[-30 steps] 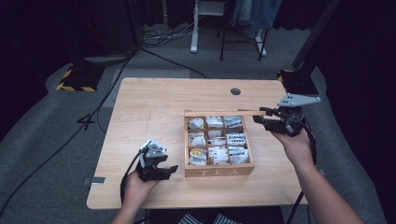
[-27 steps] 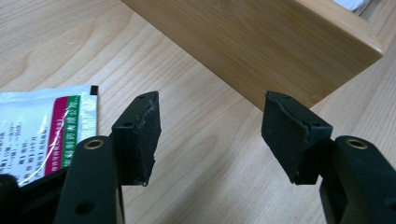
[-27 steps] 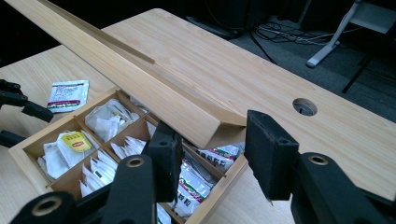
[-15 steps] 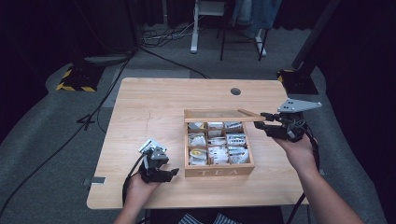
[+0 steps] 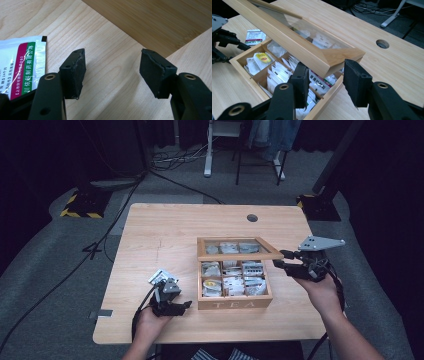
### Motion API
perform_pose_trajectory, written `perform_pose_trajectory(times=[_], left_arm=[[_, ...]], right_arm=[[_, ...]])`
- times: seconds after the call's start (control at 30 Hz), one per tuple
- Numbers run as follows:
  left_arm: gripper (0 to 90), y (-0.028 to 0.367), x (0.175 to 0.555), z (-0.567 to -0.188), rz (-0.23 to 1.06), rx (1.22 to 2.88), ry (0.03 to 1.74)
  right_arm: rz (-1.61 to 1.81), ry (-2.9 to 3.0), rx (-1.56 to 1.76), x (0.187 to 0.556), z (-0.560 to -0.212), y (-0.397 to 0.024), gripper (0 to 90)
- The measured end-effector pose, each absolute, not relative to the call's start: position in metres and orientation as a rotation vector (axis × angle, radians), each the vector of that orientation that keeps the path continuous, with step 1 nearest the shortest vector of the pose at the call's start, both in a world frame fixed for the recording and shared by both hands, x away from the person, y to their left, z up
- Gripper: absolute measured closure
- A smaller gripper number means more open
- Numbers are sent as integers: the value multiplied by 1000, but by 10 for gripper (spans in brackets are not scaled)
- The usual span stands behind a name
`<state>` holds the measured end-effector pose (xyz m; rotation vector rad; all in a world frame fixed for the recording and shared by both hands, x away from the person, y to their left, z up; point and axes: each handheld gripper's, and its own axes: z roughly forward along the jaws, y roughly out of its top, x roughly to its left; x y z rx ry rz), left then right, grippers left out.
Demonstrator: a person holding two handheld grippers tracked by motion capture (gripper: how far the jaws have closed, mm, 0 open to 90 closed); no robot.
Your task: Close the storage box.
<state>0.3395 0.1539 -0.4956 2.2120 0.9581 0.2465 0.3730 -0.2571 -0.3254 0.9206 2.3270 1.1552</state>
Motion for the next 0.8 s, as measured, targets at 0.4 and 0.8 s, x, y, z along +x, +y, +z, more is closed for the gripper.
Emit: perform_pose_trajectory(times=[0.4,0.8], left_arm=[[377,153,337,-500,303,2204,920],[374,155,337,-503,336,2191,904]], right_arm=[[1136,2368,940,362,-336,-259,562],[1119,2406,961,352,-348,-260,560]])
